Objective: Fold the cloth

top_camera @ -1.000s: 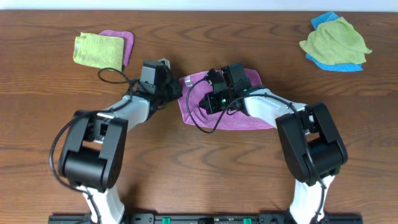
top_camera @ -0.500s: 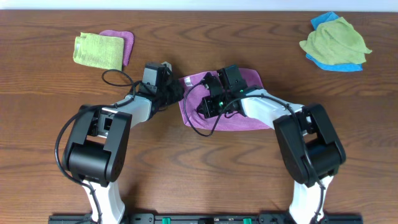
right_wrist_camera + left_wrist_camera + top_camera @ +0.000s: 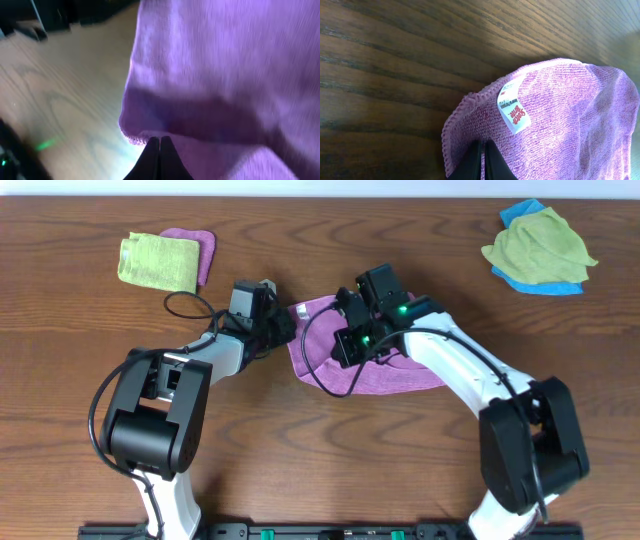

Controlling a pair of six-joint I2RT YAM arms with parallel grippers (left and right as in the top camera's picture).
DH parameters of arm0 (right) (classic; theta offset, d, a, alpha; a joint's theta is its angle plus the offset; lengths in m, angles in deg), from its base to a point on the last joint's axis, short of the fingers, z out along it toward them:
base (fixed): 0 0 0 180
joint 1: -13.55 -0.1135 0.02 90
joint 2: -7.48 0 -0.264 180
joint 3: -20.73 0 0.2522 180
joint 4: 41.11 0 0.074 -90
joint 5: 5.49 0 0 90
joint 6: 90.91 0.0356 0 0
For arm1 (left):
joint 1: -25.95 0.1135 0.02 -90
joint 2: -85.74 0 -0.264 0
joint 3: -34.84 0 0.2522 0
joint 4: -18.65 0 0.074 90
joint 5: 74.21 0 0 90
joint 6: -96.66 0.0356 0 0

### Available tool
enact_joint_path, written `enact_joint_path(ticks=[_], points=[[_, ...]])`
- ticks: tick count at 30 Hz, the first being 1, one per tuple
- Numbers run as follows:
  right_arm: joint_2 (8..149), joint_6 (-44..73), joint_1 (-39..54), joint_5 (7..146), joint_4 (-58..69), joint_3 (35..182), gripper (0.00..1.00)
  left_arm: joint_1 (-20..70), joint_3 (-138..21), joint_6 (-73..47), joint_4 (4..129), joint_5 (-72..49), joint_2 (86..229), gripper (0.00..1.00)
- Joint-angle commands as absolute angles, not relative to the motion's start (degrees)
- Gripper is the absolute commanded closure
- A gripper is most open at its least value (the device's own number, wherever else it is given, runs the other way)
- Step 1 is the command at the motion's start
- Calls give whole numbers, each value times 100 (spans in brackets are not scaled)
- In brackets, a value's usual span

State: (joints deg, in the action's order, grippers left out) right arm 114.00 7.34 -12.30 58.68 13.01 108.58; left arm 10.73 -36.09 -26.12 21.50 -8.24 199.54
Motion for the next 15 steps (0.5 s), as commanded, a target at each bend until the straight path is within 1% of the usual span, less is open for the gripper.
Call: enact_joint_path(ticks=[1,15], points=[[11295,629,-1324,5894,1647,10904,99,1049,-3685,-2551,2211,-711,20006,94],[11260,740,-2207,5709,2910,10904,99,1049,-3685,-2551,2209,-711,20006,94]])
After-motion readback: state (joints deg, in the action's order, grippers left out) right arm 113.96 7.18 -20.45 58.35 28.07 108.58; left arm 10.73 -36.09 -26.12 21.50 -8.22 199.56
